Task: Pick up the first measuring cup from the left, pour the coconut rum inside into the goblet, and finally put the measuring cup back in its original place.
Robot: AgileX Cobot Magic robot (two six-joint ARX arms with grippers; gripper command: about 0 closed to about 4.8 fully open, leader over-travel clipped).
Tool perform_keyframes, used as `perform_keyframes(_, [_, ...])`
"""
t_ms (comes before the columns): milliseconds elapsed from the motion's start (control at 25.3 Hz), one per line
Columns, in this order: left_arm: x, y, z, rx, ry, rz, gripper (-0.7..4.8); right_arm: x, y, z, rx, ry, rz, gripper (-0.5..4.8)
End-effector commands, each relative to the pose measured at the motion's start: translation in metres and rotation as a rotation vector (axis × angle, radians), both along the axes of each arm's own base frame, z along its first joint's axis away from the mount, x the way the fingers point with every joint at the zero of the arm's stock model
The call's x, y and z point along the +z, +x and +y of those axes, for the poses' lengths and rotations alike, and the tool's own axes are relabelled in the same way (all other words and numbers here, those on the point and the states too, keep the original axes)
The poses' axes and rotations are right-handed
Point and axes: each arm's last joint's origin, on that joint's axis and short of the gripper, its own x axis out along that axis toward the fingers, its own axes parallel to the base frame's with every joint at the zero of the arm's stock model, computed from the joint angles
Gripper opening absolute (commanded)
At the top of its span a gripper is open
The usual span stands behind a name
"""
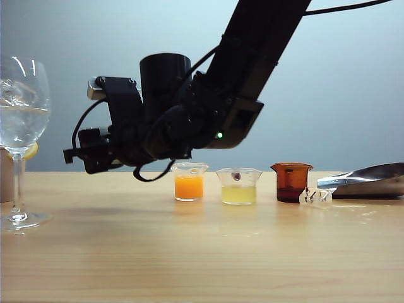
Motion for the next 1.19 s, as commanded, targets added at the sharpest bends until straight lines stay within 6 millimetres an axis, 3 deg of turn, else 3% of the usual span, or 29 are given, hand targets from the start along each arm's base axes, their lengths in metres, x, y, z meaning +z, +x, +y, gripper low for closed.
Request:
perform_keyframes(40, [0.003, -0.001, 0.000, -0.004, -0.003, -0.019, -0.05, 0.004, 0.005, 0.006, -0.002, 0.024, -0.018, -0.02])
perform_keyframes(632, [0.003, -0.001, 0.000, -0.004, -0.004, -0.017, -0.05, -0.004, 0.022, 0.023, 0.025, 0.009, -0.003, -0.02])
perform_keyframes(1185, [0.003, -0.001, 0.000, -0.004, -0.004, -0.017, -0.05, -0.018, 0.021, 0.027, 0.089, -0.024, 0.035, -0.02])
